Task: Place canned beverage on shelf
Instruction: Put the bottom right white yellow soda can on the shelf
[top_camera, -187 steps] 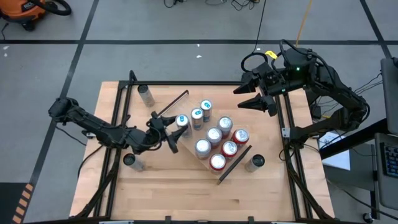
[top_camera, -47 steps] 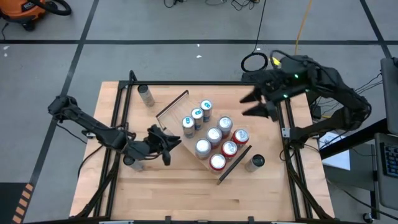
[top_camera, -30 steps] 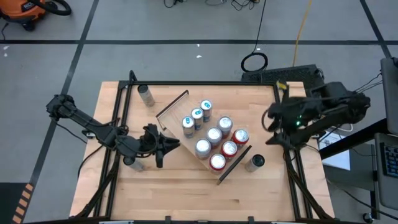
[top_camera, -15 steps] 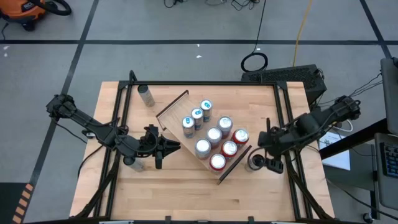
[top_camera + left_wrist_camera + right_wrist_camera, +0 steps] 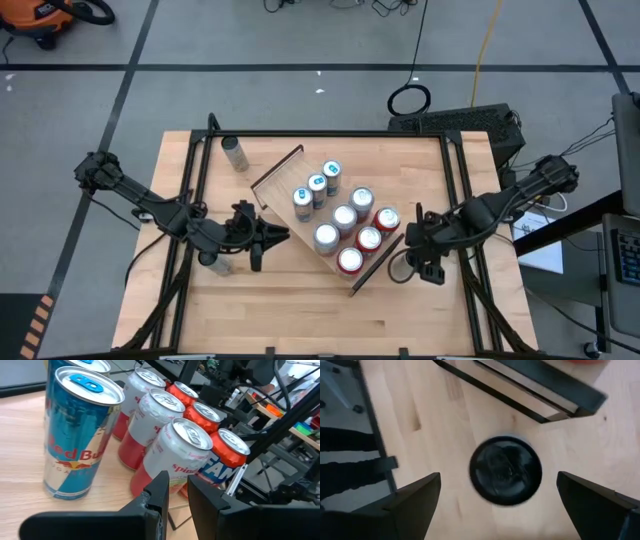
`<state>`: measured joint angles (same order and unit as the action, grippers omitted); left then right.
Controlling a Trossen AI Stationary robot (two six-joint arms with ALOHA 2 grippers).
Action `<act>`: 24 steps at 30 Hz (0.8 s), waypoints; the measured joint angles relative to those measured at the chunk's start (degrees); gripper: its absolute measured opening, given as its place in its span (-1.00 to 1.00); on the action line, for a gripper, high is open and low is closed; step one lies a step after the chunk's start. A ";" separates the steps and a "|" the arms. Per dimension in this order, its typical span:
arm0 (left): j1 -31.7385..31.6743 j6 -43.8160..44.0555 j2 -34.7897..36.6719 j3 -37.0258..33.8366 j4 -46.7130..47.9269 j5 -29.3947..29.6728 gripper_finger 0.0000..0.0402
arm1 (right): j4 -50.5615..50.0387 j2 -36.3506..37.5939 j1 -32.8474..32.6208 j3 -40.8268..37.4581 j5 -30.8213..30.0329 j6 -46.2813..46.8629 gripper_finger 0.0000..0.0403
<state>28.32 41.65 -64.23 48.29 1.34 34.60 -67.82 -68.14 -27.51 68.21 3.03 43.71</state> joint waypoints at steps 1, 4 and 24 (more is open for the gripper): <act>0.00 0.00 0.00 0.00 0.36 0.19 -0.65 | 1.06 0.00 0.00 -1.20 -0.02 0.17 0.87; -0.04 0.05 -0.02 0.00 1.36 0.28 -0.65 | 4.27 0.00 0.00 -4.10 -0.13 0.55 0.87; -0.04 0.07 -0.04 0.00 2.30 2.33 -0.65 | 8.14 -3.52 0.02 -8.60 -0.03 -5.63 0.53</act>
<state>28.27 41.71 -64.27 48.29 3.64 36.92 -59.68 -71.66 -27.49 59.61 3.00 38.08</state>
